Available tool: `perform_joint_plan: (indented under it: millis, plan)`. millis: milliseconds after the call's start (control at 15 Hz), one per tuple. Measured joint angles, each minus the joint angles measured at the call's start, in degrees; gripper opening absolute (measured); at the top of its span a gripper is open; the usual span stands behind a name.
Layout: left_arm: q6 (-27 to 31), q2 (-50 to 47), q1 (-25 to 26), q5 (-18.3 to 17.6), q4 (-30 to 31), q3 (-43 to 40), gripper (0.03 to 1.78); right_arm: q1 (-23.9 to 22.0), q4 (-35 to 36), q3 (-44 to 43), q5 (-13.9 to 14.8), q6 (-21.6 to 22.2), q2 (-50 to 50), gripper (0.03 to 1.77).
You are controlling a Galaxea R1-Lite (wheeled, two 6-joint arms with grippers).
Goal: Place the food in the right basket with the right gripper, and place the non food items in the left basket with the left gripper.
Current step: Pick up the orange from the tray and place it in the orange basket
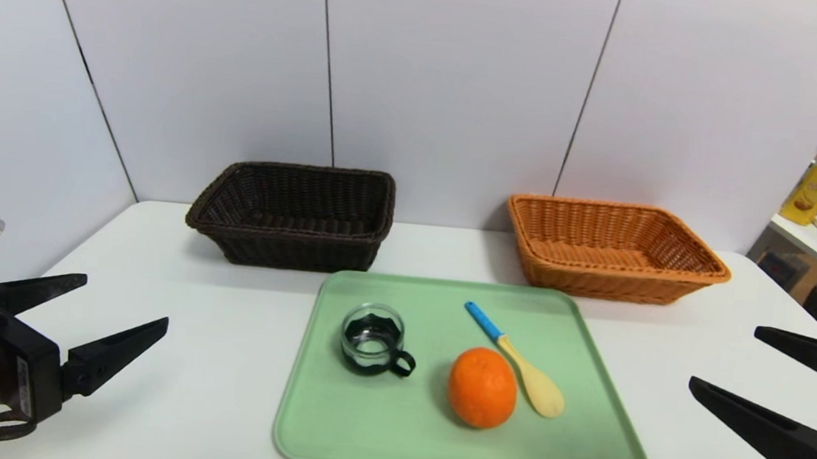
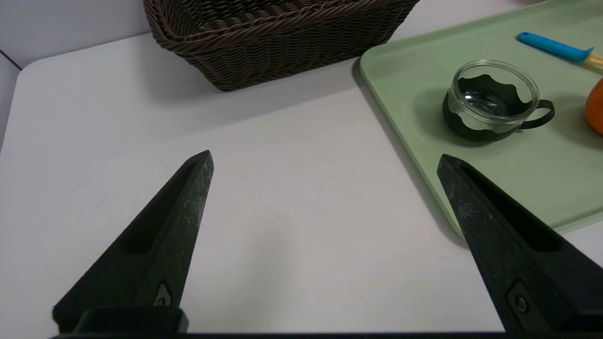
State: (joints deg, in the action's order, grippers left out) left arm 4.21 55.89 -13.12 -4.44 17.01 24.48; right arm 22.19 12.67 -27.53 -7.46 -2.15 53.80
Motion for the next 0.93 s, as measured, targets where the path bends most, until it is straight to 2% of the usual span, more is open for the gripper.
perform_joint_plan:
  millis: [400, 933]
  plan:
    - [-0.2, -0.3, -0.4, -0.1, -0.1, -0.5, 1.69, 5.1, 1.2, 0.9, 0.1, 0.1, 3.3, 1.70]
    - [-0.7, -0.1, -1.5, -0.1, 0.0, -0.9, 1.69, 10.3, 11.3, 2.7, 0.3, 0.0, 12.4, 1.70]
